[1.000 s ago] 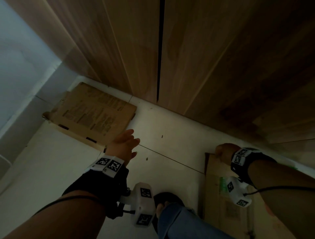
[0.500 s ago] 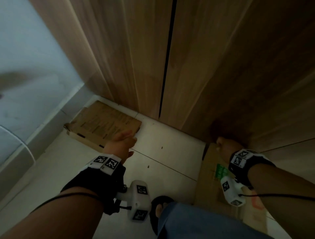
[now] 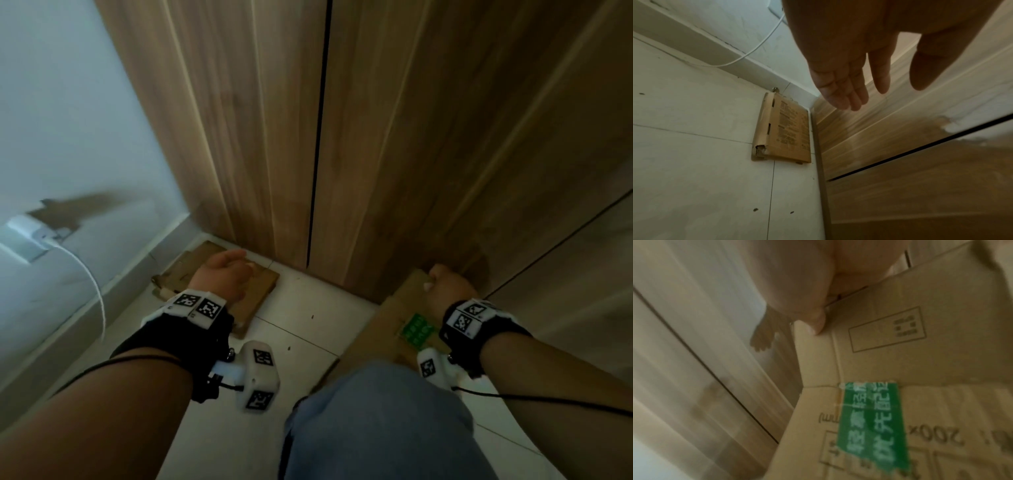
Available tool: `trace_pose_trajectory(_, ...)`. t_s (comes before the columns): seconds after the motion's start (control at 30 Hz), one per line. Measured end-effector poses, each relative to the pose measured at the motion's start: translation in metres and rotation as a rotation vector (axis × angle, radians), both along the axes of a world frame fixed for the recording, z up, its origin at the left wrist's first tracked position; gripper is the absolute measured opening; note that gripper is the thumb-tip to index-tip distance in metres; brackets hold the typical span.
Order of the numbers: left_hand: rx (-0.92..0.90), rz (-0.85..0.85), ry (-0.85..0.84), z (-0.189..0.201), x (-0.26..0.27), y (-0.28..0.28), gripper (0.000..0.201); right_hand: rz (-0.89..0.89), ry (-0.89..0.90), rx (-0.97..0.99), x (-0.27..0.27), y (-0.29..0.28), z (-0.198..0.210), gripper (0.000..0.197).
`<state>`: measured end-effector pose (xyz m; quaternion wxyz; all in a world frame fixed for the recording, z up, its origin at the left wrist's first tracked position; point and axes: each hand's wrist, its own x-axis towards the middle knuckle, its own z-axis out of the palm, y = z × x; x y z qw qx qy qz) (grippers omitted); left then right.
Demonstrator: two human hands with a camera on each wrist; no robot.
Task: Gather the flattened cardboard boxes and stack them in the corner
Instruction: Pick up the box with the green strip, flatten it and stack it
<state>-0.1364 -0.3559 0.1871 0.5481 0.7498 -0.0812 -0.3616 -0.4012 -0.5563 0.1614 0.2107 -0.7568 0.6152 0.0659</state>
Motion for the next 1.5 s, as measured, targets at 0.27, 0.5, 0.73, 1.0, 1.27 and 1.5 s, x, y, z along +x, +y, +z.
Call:
trace_pose_trajectory(0.27,-0.043,0.019,-0.088,0.04,-0.006,0.029,0.034,0.035,-0.242,-0.041,0.018,0.029,0.062,0.029)
trace_pose_trajectory(0.5,-0.093,0.037,-0.106,0.064,-0.01,0.057,0.025,0.139,-0.373,-0.064,0.045,0.059,0.104,0.028)
trace_pose_trajectory(0.73,-0.038,-0.008,-0.217,0.082,-0.009,0.08,0.043,0.264,-0.544,-0.064,0.076,0.086,0.162,0.034)
trace_pose_trajectory(1.0,-0.017,0.001,-0.297,0.107,0.003,0.109,0.058,0.397,-0.719,-0.023,0.125,0.117,0.206,0.01)
trace_pose_trajectory(1.27,0.377,0.004,-0.549,0.112,0.036,0.154,0.081,0.541,-0.873,0.077,0.175,0.161,0.201,0.005)
trace_pose_trajectory(1.5,0.365,0.093,-0.521,0.094,0.05,0.18,0.027,0.583,-0.936,0.041,0.203,0.183,0.184,0.015)
